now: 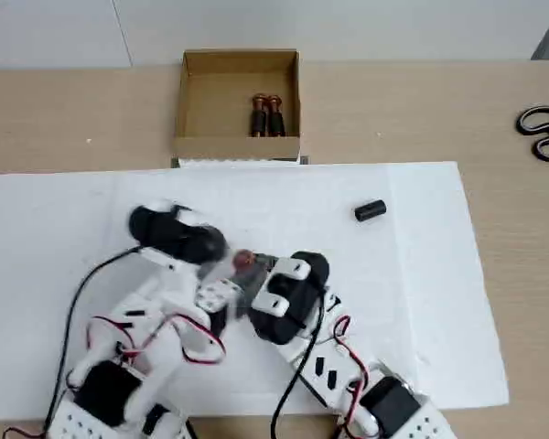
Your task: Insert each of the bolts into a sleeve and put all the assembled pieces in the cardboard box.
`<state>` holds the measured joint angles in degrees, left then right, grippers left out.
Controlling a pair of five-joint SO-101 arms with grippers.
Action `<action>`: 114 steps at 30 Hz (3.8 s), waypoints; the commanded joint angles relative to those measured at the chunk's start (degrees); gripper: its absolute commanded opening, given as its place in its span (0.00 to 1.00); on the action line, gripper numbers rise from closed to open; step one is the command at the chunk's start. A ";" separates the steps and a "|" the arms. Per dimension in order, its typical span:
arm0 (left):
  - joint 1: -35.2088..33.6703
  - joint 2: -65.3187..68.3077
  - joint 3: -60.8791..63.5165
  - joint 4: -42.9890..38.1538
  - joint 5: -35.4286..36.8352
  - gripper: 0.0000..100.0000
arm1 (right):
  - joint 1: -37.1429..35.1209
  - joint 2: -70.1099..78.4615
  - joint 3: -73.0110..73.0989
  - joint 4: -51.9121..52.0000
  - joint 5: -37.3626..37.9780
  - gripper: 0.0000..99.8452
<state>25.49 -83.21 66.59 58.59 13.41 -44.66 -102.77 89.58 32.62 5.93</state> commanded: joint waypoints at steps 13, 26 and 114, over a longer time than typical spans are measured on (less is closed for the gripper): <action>-3.25 0.26 -11.30 0.62 -0.18 0.13 | 1.54 -0.66 1.76 -1.10 0.26 0.00; -19.87 0.09 -1.10 0.44 -0.18 0.01 | 11.38 -0.04 1.32 -0.66 -5.10 0.00; -23.65 0.00 1.98 6.42 -0.18 0.01 | 20.09 155.74 -173.89 37.93 -6.68 0.11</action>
<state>1.76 -82.59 70.55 65.01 13.14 -25.05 54.68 -78.42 61.36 -1.45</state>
